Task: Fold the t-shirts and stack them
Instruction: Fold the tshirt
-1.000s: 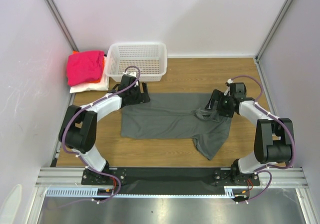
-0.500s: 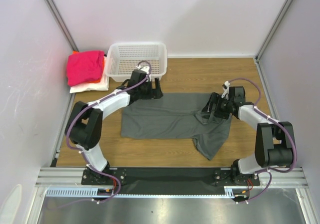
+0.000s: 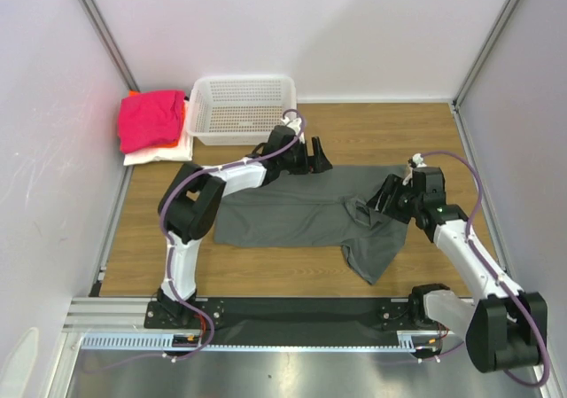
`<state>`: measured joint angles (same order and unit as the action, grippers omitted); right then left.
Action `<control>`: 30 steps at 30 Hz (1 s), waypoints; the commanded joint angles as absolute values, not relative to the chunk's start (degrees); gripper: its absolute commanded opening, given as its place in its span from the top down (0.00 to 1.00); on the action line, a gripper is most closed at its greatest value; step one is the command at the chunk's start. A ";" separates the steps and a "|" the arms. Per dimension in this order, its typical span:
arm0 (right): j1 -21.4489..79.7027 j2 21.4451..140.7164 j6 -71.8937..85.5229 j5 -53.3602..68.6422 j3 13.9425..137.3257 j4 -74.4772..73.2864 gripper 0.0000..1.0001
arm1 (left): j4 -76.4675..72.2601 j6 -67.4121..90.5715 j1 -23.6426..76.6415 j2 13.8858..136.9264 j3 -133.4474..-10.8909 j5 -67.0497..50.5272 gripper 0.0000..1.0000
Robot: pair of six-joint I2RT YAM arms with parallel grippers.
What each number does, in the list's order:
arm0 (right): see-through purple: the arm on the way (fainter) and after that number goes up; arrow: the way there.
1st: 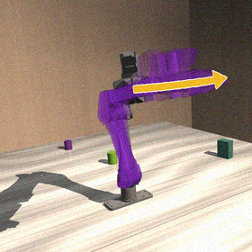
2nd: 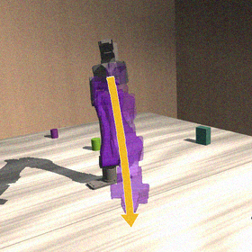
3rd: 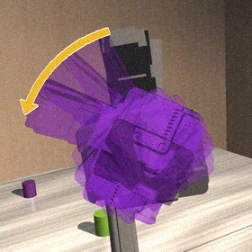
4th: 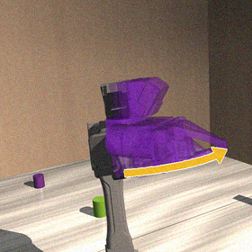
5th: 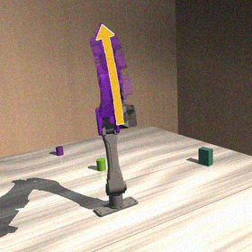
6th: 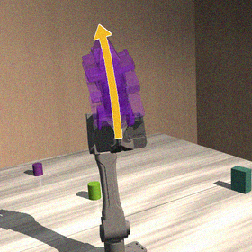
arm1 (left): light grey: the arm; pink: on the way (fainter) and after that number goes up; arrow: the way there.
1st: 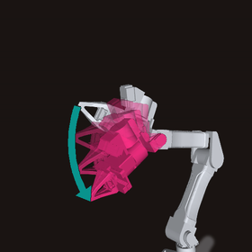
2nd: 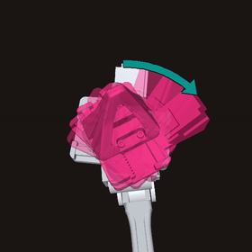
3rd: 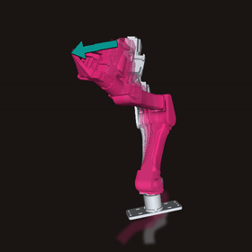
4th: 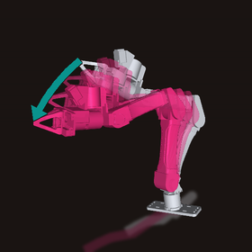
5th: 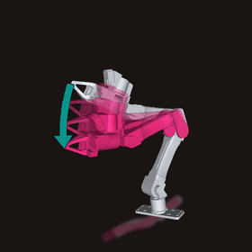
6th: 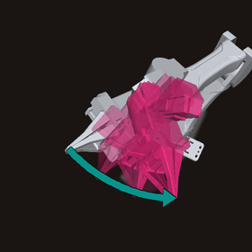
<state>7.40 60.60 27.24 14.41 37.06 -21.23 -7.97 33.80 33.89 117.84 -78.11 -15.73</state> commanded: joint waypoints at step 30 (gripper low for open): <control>10.02 93.86 18.73 20.39 51.06 -5.62 0.29 | -43.51 65.83 36.91 134.12 -74.36 -17.58 0.11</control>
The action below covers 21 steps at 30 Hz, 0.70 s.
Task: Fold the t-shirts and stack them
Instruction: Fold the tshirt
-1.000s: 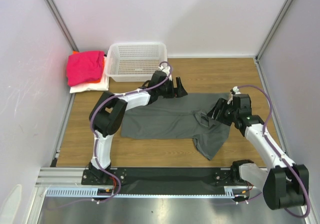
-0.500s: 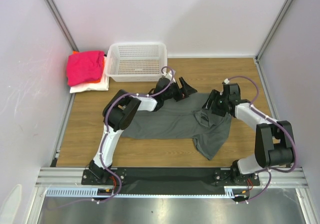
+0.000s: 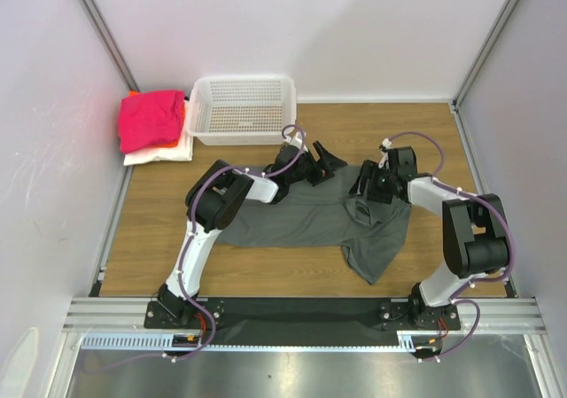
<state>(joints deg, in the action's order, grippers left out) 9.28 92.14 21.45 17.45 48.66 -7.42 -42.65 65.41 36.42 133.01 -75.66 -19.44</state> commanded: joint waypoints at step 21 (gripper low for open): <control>15.64 74.36 22.93 27.61 41.39 -15.38 0.33 | -44.38 67.67 37.00 135.53 -74.71 -17.23 0.12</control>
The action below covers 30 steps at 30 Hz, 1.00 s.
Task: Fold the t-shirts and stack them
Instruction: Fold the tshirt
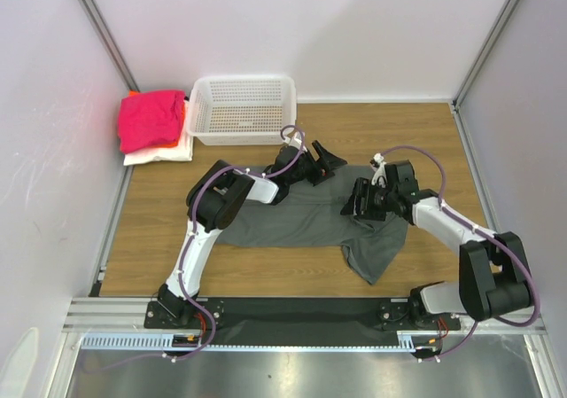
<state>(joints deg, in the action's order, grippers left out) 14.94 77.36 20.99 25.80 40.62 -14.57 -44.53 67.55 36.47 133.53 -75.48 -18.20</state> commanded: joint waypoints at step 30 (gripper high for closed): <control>21.09 87.36 16.70 29.53 43.95 -1.05 0.30 | -45.53 69.26 37.00 136.85 -74.97 -17.40 0.12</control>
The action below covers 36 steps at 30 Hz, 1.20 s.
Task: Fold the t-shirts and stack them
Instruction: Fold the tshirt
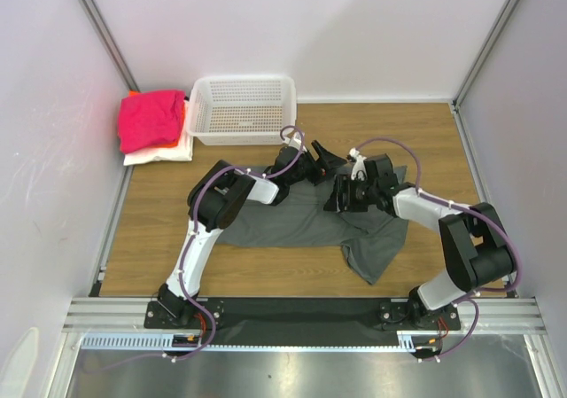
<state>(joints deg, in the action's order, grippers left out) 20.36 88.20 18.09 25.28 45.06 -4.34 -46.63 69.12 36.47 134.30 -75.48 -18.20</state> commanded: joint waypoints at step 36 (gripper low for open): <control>4.83 83.93 28.65 0.09 46.15 -23.91 0.35 | -43.68 66.09 36.91 135.00 -75.32 -17.93 0.12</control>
